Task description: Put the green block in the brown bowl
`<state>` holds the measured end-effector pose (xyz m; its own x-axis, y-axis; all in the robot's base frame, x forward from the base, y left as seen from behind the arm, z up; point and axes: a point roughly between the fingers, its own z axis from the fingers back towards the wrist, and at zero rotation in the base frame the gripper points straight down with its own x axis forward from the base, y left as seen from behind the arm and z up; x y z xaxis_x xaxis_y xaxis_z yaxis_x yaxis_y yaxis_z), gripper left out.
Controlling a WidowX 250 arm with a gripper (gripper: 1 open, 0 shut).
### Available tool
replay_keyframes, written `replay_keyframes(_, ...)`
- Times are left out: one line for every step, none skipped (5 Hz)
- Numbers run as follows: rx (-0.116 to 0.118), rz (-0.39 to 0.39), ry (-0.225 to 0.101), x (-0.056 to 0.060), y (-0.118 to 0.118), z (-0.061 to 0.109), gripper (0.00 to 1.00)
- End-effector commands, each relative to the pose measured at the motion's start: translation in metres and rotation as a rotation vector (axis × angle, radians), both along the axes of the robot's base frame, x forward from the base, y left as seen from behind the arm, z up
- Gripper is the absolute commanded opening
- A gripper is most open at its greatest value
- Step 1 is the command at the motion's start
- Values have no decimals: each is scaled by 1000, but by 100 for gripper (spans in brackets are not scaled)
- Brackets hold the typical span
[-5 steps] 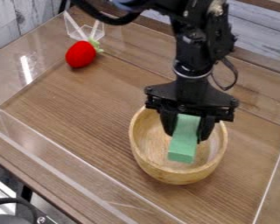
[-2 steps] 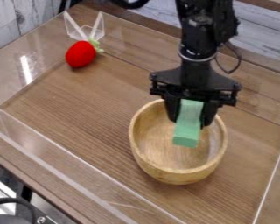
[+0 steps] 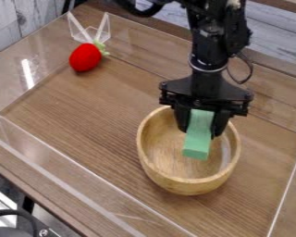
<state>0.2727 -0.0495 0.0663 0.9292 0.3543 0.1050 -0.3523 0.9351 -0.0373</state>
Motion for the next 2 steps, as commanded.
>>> replay_keyframes(-1, -29, -40, 10, -7, 8, 0)
replay_keyframes(-1, -77, -40, 6, -1, 0, 0)
